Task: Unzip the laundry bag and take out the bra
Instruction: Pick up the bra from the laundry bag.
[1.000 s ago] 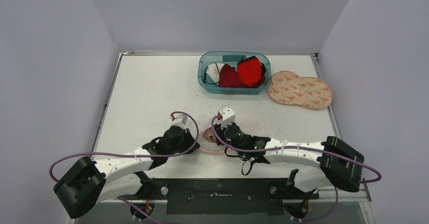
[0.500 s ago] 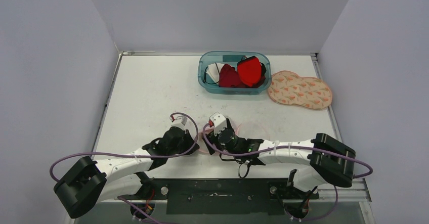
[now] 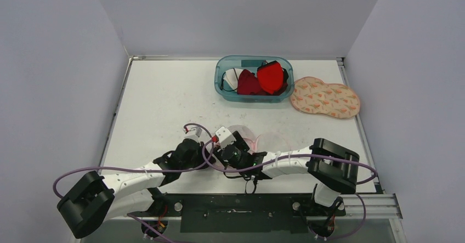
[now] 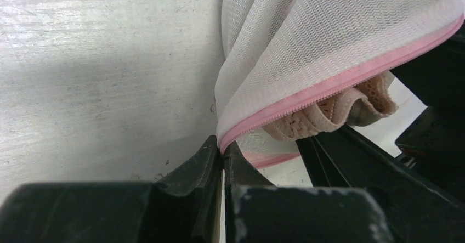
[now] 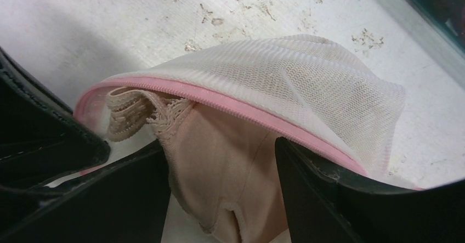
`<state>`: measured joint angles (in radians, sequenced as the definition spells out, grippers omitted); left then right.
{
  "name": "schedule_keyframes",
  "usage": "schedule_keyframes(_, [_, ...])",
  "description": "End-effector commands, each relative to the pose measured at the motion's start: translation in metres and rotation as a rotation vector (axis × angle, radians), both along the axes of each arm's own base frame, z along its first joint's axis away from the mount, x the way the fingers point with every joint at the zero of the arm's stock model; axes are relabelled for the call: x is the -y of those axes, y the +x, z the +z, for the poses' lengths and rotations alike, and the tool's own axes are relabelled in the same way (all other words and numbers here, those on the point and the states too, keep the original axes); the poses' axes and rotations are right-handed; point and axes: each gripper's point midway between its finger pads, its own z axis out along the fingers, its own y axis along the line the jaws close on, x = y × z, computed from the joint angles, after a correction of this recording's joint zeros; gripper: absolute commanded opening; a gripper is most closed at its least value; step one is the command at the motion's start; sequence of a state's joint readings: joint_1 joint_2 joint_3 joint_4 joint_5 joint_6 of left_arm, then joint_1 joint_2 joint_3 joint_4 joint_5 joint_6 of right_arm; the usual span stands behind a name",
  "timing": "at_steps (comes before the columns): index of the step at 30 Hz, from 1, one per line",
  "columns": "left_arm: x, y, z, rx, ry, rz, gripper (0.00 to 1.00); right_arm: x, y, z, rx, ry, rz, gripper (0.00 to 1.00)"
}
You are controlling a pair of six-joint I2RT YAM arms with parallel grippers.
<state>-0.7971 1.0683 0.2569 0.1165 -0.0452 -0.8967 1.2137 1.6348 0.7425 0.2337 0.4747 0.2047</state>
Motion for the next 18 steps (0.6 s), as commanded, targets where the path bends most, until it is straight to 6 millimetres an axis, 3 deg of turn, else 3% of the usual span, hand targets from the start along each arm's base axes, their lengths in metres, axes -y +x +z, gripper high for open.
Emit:
schedule_keyframes(1, [0.009,0.004,0.015,0.037,-0.060,-0.009,0.00,-0.004,0.018,0.023,0.118,0.005,-0.091,0.62])
schedule_keyframes(6, [0.011,0.005,0.021,0.042,-0.079,-0.010,0.00,0.000,0.022,0.019,0.133,-0.023,-0.114,0.55])
schedule_keyframes(11, [0.012,0.006,0.026,0.049,-0.084,-0.011,0.00,0.005,0.022,0.017,0.131,-0.026,-0.125,0.26])
schedule_keyframes(15, [0.011,0.008,0.030,0.062,-0.088,-0.001,0.00,0.010,0.021,0.032,0.113,0.024,-0.125,0.07])
schedule_keyframes(18, [0.009,0.010,0.032,0.074,-0.088,0.005,0.00,0.011,0.017,0.046,0.081,0.079,-0.086,0.05])
